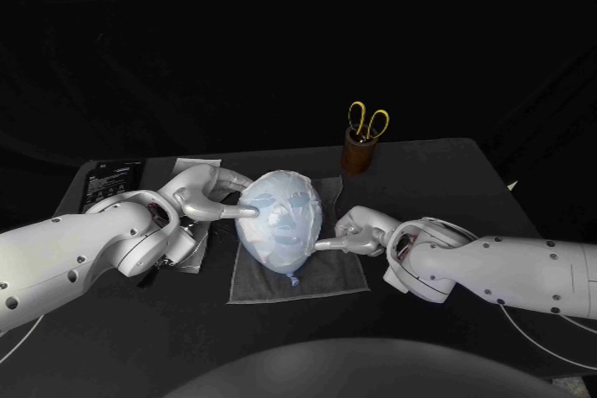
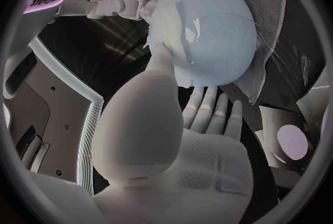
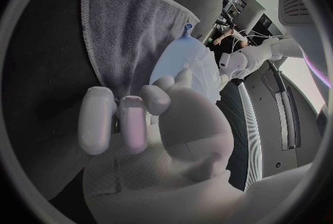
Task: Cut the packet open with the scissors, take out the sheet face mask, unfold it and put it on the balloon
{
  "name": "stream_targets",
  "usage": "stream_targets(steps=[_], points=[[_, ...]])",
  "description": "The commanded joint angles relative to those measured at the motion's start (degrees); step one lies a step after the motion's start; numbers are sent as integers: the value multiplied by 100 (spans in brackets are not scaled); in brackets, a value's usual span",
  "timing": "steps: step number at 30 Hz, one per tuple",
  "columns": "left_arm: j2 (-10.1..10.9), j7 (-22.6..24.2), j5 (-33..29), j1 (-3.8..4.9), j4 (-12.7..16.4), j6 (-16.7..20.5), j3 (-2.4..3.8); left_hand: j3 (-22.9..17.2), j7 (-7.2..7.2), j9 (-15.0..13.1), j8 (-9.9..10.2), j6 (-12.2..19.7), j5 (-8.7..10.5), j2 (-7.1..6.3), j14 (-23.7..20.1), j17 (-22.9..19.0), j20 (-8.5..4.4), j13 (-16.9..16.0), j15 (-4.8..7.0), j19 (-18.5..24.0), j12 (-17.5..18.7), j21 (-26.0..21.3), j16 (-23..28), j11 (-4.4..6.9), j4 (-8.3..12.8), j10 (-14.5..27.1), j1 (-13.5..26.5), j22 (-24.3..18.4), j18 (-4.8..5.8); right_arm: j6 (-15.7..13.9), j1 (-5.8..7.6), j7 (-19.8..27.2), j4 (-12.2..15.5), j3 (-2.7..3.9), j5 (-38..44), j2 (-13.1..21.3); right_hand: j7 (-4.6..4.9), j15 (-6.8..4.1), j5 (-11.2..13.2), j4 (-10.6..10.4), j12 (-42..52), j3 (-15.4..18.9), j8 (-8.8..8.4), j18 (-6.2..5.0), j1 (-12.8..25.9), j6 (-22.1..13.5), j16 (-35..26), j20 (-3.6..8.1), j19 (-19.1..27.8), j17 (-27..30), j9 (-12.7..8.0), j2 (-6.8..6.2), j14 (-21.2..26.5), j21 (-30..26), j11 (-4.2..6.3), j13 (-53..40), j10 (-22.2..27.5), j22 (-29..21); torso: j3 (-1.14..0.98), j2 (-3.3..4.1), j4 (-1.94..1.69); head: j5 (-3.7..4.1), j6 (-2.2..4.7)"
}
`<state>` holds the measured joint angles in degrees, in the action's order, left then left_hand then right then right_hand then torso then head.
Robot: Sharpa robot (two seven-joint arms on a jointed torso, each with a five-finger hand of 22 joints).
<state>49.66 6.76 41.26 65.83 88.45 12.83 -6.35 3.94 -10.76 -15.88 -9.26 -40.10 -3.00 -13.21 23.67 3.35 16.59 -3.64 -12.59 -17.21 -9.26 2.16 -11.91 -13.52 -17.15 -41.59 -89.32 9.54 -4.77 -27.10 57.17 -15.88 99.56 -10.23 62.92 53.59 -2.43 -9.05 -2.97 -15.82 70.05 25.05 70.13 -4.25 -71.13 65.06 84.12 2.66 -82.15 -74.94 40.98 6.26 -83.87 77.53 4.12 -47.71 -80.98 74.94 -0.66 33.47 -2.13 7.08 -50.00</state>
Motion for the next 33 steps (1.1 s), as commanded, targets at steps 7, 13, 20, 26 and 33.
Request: stream_targets(steps=[7, 13, 20, 26, 33], points=[[-25, -42, 4, -21, -2, -190, -19, -50, -433, -4, -10, -6, 12, 60, 39, 7, 2, -9, -14, -24, -8, 20, 39, 16, -2, -48, -10, -8, -114, 23, 0, -141, -170, 4, 347, 50, -201, -67, 12, 55, 1317, 94, 386, 101, -526, 256, 30, 28, -26, -366, 1843, 400, -377, 67, 339, -3261, -591, 552, 1, 0, -8, 24, 0], [-26, -41, -1, -21, -6, -188, -20, -50, -433, -4, -10, -6, 12, 60, 39, 7, 2, -9, -14, -24, -8, 20, 39, 16, -2, -48, -10, -8, -114, -172, 1, -229, -173, 6, 389, 107, -200, -71, 12, 200, 1272, 74, 153, 97, -925, 52, 18, 34, -16, -356, 1643, 678, -374, 52, 337, -3236, -580, 555, 5, 0, -4, 37, 0], [-28, -39, -3, -21, -12, -191, -20, -50, -433, -4, -10, -6, 12, 60, 39, 7, 2, -9, -14, -24, -8, 20, 39, 16, -2, -48, -10, -8, -114, -81, -6, 812, 192, 1, -470, 237, 644, 454, 11, 435, 1201, 119, -3399, 85, -1763, -1938, 31, -296, 160, -418, -840, 918, -378, -207, -345, -3225, -517, 403, 0, -5, 2, 40, 0], [-40, -34, -4, -21, -18, -193, -20, -50, -433, -4, -10, -6, 12, 60, 39, 7, 2, -9, -14, -24, -8, 20, 39, 16, -2, -48, -10, -8, -114, -5, -48, 1210, 433, -4, -1147, 278, 973, 729, 6, 751, 1273, 109, -4551, 82, -2060, -1856, 138, -581, 144, -619, -1528, 960, -411, -187, -642, -3344, -535, 447, 3, -2, 2, 48, 0], [-37, -36, -5, -21, -12, -189, -20, -50, -433, -4, -10, -6, 12, 60, 39, 7, 2, -9, -14, -24, -8, 20, 39, 16, -2, -48, -10, -8, -114, 1, -66, 1271, 455, -8, -1729, 248, 1004, 761, 7, 936, 1427, 112, -4967, 75, -2046, -1591, 235, -706, 79, -801, -1813, 991, -449, -80, -677, -3545, -614, 545, 3, 8, -13, 47, 0]])
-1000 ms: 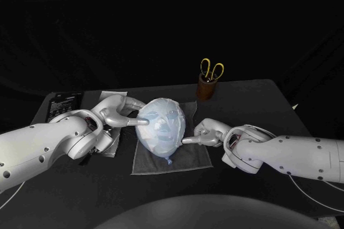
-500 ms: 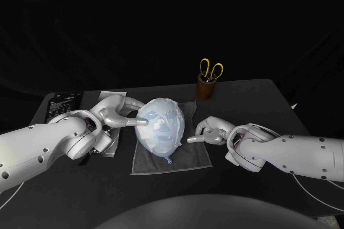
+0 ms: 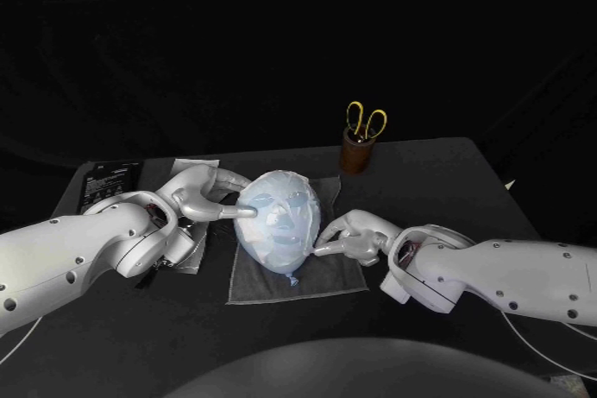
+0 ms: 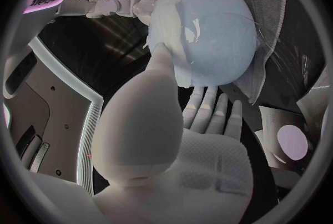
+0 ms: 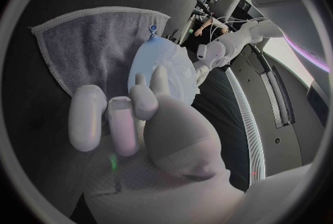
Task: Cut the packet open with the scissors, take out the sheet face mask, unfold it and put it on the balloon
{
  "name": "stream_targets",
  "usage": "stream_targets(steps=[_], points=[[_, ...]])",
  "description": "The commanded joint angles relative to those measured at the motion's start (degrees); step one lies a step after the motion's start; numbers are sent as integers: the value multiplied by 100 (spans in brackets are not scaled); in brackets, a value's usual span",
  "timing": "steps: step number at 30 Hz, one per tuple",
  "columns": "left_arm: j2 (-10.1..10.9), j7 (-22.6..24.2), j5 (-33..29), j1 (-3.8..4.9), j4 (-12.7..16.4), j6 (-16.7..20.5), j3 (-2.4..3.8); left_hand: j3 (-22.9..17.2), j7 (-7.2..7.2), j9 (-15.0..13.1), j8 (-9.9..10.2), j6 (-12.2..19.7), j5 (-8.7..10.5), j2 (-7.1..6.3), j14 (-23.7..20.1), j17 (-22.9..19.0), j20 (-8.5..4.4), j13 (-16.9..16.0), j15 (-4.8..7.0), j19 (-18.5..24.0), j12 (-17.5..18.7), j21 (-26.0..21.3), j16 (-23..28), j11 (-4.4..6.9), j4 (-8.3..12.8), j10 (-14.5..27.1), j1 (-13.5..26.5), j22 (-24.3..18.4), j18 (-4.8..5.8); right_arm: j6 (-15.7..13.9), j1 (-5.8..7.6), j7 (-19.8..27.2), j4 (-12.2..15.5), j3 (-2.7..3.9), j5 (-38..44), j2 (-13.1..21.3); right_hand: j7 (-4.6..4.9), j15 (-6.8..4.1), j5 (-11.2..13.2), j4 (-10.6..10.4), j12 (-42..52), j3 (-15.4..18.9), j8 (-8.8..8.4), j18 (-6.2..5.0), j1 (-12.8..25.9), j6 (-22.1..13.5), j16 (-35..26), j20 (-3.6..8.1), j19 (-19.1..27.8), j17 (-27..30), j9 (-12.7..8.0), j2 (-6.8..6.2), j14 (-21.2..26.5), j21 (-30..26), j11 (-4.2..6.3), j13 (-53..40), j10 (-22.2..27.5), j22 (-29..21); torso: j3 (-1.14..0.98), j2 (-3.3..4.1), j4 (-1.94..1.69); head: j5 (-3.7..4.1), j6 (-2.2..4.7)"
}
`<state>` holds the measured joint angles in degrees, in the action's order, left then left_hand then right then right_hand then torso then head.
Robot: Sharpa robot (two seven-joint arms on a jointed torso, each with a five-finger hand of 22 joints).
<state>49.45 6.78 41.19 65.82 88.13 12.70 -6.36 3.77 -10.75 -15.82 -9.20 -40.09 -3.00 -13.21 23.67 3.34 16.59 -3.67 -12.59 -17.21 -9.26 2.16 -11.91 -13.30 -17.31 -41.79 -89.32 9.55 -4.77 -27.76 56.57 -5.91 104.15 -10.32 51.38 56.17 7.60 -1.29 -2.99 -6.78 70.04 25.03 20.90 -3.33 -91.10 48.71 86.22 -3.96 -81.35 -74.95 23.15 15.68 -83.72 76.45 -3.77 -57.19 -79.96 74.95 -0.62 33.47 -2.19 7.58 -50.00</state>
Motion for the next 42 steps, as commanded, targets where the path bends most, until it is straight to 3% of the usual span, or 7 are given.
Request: stream_targets(steps=[1, 10, 30, 42], points=[[-15, -39, 2, -21, 21, -175, -19, -34, -433, -10, -17, -7, 11, 60, 39, 8, 2, -5, -14, -24, -8, 20, 39, -6, 15, -28, -10, -10, -114, 69, -7, 264, -11, 0, -610, -12, 2, -11, 9, 38, 1459, 123, -81, -13, -16, 83, 44, -55, -16, -834, -57, 42, -472, 52, 109, -2634, -732, 564, -1, 6, -5, -5, 0], [-8, -41, 2, -21, 26, -172, -19, -37, -435, -6, -16, -2, 11, 61, 46, 9, 4, -3, -13, -20, 6, 19, 48, -7, 15, -38, -10, -18, -131, 9, -15, 228, -25, -2, -773, -45, 0, -4, 9, 83, 1570, 132, -202, 6, 79, 200, 122, -77, -78, -982, -142, 16, -507, 152, 107, -2770, -788, 644, -3, -1, -3, -18, 0], [10, -45, 2, -21, 38, -170, -20, -37, -435, -6, -16, -2, 11, 61, 46, 9, 4, -3, -13, -20, 6, 19, 48, -7, 15, -38, -10, -18, -131, -207, -39, 322, 88, -4, -950, -71, -21, -11, 16, 165, 1696, 131, -284, 24, 145, 355, 200, -81, -125, -1136, -204, -26, -541, 234, 121, -2924, -852, 712, -1, 1, 0, -23, 0], [19, -48, 2, -21, 45, -167, -20, -37, -435, -6, -16, -2, 11, 61, 46, 9, 4, -3, -13, -20, 6, 19, 48, -7, 15, -38, -10, -18, -131, -287, -45, 264, 126, -4, -1026, -106, -92, -54, 16, 313, 1787, 126, -318, 37, 137, 594, 232, -50, -159, -1196, -244, -7, -554, 297, 178, -3034, -899, 766, 0, -1, 0, -27, 0]])
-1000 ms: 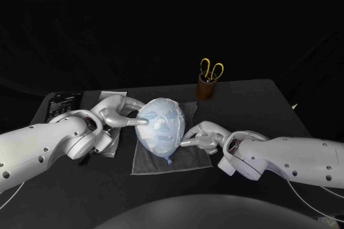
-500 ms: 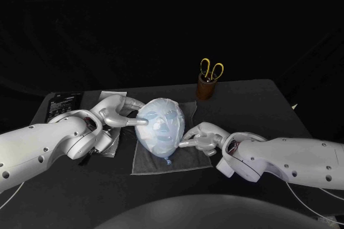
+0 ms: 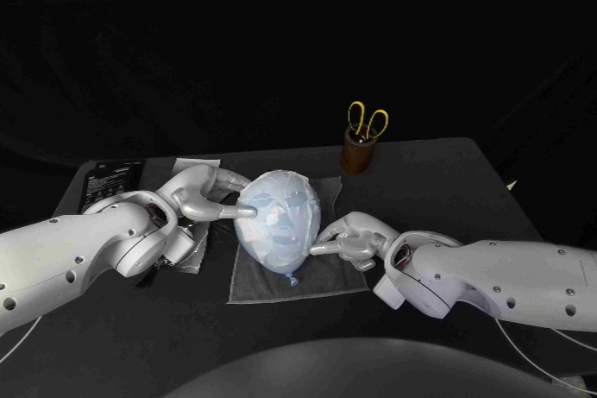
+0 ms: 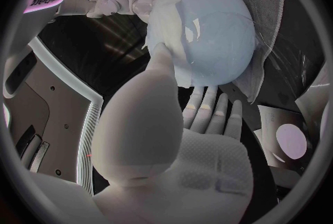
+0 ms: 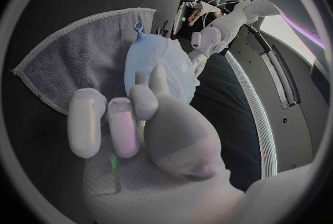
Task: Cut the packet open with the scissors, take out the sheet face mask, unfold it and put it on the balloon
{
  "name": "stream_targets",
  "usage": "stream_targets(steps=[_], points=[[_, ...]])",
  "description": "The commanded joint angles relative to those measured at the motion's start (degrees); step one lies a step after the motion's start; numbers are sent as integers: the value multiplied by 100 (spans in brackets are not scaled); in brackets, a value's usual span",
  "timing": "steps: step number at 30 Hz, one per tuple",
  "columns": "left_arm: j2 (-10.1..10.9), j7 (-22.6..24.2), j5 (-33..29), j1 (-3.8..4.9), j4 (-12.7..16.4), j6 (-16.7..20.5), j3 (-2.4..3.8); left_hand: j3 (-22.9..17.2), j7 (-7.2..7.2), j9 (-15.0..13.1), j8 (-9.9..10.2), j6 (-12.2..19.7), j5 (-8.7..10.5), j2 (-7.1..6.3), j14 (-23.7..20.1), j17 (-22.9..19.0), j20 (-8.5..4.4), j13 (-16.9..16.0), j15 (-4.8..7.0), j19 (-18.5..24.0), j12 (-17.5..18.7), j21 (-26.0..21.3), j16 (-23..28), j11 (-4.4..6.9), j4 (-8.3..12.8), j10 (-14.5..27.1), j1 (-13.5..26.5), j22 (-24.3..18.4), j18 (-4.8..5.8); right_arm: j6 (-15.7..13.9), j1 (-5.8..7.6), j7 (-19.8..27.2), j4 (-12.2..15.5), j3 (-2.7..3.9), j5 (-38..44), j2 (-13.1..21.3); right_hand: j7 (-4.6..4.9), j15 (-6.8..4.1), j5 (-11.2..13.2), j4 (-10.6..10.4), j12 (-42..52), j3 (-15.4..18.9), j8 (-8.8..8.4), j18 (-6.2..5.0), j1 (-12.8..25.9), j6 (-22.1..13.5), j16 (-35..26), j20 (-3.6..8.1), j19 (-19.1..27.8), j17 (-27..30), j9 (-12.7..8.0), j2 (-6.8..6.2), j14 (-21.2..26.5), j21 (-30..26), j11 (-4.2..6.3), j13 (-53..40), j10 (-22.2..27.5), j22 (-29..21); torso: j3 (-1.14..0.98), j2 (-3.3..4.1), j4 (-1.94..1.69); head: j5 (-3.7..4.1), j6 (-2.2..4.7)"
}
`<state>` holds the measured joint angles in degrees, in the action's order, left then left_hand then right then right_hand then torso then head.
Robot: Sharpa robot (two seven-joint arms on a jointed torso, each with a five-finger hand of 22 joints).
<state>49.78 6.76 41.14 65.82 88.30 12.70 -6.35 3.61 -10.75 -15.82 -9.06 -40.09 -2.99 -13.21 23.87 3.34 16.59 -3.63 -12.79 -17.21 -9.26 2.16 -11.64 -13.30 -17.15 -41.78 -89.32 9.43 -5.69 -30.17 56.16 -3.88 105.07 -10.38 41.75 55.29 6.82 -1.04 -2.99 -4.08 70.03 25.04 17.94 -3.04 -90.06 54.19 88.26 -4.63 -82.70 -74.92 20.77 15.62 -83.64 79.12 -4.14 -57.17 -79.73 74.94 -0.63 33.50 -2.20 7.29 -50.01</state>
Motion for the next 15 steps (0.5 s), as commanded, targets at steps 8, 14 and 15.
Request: stream_targets(steps=[8, 14, 15], points=[[-16, -45, 7, -21, 30, -167, -20, -21, -436, -6, -30, -2, 11, 61, 26, 9, 4, -7, 7, -20, 6, 19, 21, -7, -1, -39, -10, -6, -39, -172, -14, 49, 59, 3, -169, -63, -18, -86, 17, 72, 1849, 144, -46, 16, 71, 85, 44, 26, -42, -1232, -22, -39, -570, 59, 221, -3109, -953, 791, 3, -2, -1, 4, 1], [-14, -47, 7, -21, 33, -165, -20, -21, -436, -6, -30, -2, 11, 61, 26, 9, 4, -7, 7, -20, 6, 19, 21, -7, -1, -39, -10, -6, -39, -189, -17, 22, 68, 3, -204, -94, -48, -102, 16, 132, 1883, 133, -46, 19, 66, 177, 50, 38, -50, -1244, -29, -38, -572, 74, 245, -3149, -970, 805, 4, 2, -3, 8, 1], [-13, -48, 7, -21, 34, -165, -20, -21, -436, -6, -30, -2, 11, 61, 26, 9, 4, -7, 7, -20, 6, 19, 21, -7, -1, -39, -10, -6, -39, -199, -18, 15, 68, 3, -209, -100, -59, -109, 16, 156, 1895, 130, -46, 21, 58, 205, 52, 43, -55, -1247, -32, -34, -573, 82, 254, -3164, -976, 812, 4, 1, 0, 3, 1]])
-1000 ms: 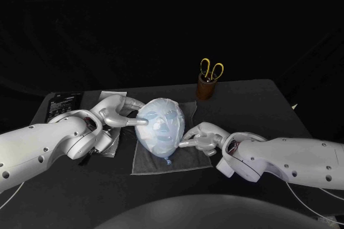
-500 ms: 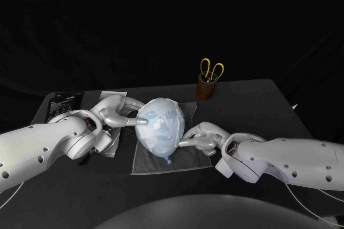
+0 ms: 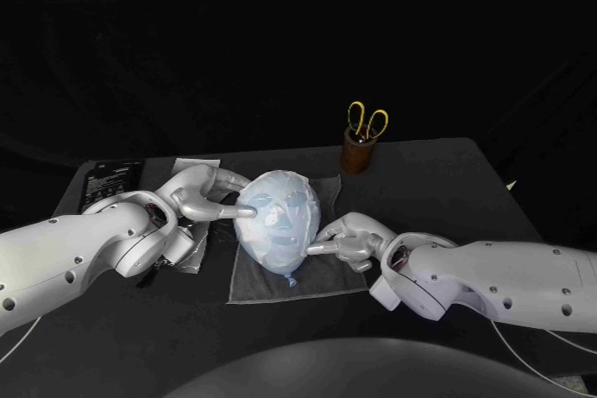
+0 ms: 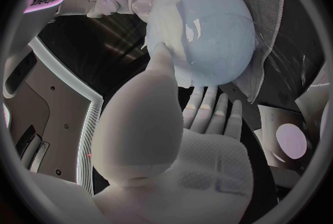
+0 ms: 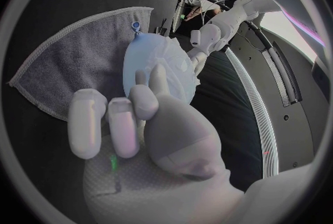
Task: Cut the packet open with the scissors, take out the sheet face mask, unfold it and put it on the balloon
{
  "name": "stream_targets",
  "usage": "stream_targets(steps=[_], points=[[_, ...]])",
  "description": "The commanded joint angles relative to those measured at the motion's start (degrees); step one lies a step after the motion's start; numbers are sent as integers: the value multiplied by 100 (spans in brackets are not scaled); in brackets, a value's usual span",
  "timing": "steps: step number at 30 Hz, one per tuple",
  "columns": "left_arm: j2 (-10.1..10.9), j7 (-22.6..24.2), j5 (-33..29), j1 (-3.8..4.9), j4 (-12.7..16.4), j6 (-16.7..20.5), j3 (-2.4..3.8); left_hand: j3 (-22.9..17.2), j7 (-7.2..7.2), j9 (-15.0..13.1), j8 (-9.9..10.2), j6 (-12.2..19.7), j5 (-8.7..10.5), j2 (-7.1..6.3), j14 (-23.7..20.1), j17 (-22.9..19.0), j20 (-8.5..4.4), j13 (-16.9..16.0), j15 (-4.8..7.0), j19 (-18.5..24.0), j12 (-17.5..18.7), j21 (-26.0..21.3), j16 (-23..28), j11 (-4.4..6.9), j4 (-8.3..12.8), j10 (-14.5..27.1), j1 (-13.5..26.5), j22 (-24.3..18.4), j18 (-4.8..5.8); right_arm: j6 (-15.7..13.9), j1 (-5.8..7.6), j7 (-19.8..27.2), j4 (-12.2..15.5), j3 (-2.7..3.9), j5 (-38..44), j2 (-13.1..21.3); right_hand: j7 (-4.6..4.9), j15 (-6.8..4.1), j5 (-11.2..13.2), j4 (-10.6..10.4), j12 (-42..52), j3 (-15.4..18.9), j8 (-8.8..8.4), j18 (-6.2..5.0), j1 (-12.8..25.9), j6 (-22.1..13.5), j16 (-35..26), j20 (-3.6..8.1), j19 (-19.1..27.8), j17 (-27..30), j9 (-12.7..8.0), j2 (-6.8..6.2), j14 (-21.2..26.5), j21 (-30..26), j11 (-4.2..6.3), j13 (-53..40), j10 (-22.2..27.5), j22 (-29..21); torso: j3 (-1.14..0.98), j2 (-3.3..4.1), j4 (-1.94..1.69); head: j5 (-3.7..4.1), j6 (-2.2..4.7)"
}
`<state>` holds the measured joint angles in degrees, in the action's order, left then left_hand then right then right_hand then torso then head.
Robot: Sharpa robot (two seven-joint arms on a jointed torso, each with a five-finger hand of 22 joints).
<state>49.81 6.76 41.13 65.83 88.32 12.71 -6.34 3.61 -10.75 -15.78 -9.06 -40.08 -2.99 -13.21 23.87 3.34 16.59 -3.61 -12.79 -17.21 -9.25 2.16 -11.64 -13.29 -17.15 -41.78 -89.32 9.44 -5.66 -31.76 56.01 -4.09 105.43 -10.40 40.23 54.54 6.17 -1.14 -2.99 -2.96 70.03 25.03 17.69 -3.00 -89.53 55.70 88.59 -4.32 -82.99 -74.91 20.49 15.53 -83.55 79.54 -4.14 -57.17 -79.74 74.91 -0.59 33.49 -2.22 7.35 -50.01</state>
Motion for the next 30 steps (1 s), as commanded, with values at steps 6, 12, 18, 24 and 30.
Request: stream_targets(steps=[6, 12, 18, 24, 30], points=[[-16, -50, 8, -22, 31, -165, -21, -24, -443, -4, -31, 3, 11, 62, 32, 10, 8, -7, 3, -20, 30, 20, 38, -12, -1, -51, -14, -17, -64, -202, -6, -5, 24, 4, -85, -43, -152, -199, 13, 349, 1997, 15, 76, 37, -235, 404, 52, 86, -78, -1319, 22, 107, -600, 123, 386, -3283, -1026, 881, -2, -1, 1, 8, 1], [-16, -50, 8, -22, 28, -165, -21, -24, -443, -4, -31, 3, 11, 62, 32, 10, 8, -7, 3, -20, 30, 20, 38, -12, -1, -51, -14, -17, -64, -408, -8, -18, 17, 4, -122, -43, -295, -317, 13, 661, 1997, -205, 253, 66, -431, 698, 100, 203, -145, -1422, 126, 120, -624, 228, 519, -3283, -1026, 961, -3, 1, 5, 15, 1], [-17, -51, 8, -22, 25, -165, -21, -24, -443, -4, -31, 3, 11, 62, 32, 10, 8, -7, 3, -20, 30, 20, 38, -12, -1, -51, -14, -17, -64, -519, -9, -6, 32, 5, -165, -33, -313, -336, 12, 744, 1997, -281, 320, 74, -406, 765, 118, 230, -159, -1459, 179, 134, -633, 252, 536, -3283, -1026, 982, -5, 2, 6, 21, 1], [-16, -52, 8, -22, 22, -162, -21, -24, -443, -4, -31, 3, 11, 62, 32, 10, 8, -7, 3, -20, 30, 20, 38, -12, -1, -51, -14, -17, -64, -572, -10, 10, 65, 4, -186, 12, -330, -348, 12, 779, 1997, -332, 361, 75, -372, 802, 121, 242, -161, -1466, 214, 136, -635, 258, 551, -3283, -1026, 988, -5, -2, 7, 35, 1], [-18, -52, 8, -22, 17, -161, -21, -25, -445, -3, -32, 2, 11, 62, 32, 9, 9, -7, 1, -11, 41, 19, 47, -14, -1, -55, -14, -25, -71, -540, -12, -27, 87, 4, -143, 145, -344, -360, 12, 824, 1997, -413, 398, 77, -347, 817, 123, 255, -163, -1471, 258, 140, -636, 262, 564, -3283, -1026, 995, -5, -2, 8, 46, 1]])
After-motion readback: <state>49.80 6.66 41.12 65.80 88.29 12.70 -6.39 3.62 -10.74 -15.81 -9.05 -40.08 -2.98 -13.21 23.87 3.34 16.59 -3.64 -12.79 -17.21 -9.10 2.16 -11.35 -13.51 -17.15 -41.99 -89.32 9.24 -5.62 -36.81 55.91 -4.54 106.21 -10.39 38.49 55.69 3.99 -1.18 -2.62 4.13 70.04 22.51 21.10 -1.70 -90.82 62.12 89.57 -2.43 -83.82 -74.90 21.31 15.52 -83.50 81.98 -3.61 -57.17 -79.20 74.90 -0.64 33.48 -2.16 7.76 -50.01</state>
